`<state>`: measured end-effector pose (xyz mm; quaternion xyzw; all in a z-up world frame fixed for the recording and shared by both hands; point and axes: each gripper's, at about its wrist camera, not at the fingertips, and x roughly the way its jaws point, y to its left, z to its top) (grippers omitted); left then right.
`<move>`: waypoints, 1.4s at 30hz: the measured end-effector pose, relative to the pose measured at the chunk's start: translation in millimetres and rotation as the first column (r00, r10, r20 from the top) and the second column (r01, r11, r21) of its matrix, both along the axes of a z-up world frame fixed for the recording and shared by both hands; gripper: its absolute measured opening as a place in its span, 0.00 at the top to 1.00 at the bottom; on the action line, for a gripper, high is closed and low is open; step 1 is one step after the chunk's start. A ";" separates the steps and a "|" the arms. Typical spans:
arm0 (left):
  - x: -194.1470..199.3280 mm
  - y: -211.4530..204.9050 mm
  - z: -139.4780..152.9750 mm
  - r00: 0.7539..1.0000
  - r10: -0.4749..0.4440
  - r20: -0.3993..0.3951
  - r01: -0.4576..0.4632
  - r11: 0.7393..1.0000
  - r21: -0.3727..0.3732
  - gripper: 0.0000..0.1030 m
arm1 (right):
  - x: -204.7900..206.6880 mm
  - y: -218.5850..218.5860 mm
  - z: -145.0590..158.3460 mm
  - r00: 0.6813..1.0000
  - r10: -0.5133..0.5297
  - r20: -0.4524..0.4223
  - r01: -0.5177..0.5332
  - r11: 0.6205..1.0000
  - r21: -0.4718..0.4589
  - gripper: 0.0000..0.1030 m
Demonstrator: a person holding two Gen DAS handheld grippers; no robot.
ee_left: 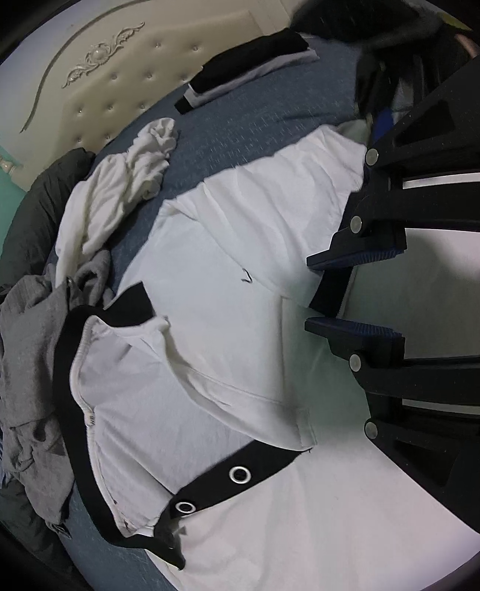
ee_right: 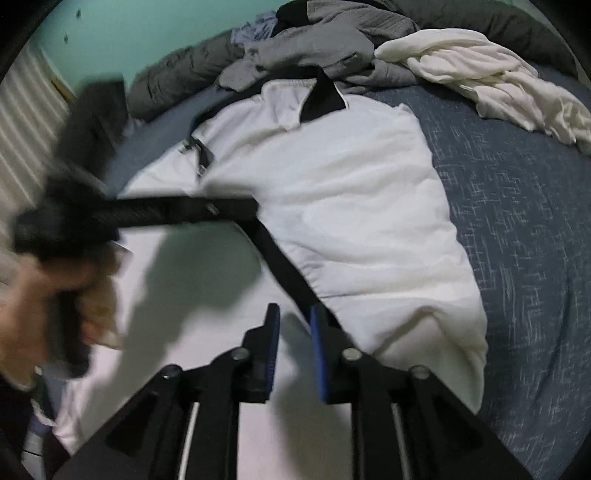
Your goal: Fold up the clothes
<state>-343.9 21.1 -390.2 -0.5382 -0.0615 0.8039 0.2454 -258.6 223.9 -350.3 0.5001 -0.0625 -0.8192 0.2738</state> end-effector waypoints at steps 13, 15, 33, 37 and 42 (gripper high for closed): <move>3.9 0.9 18.5 0.998 0.000 -0.068 -0.003 0.999 -0.043 0.87 | -12.9 56.5 -2.8 0.972 -0.234 0.002 0.234 0.971 -0.053 0.84; -2.5 6.9 27.3 0.996 0.000 -0.085 -0.003 0.999 -0.034 0.86 | -12.2 72.8 6.6 0.954 -0.299 -0.019 0.296 0.951 -0.093 0.84; -87.8 106.0 11.8 0.998 -0.060 -0.037 0.061 0.997 0.035 0.69 | -18.6 111.3 -18.0 0.904 -0.411 0.117 0.427 0.886 -0.180 0.61; -98.3 112.0 4.8 0.999 -0.053 -0.009 0.054 0.996 0.064 0.84 | -16.3 107.5 -21.3 0.915 -0.389 0.102 0.401 0.903 -0.151 0.84; -108.3 105.6 7.2 1.000 -0.015 -0.001 0.015 0.994 0.109 0.99 | -14.1 110.7 -25.4 0.919 -0.379 0.110 0.394 0.902 -0.176 0.95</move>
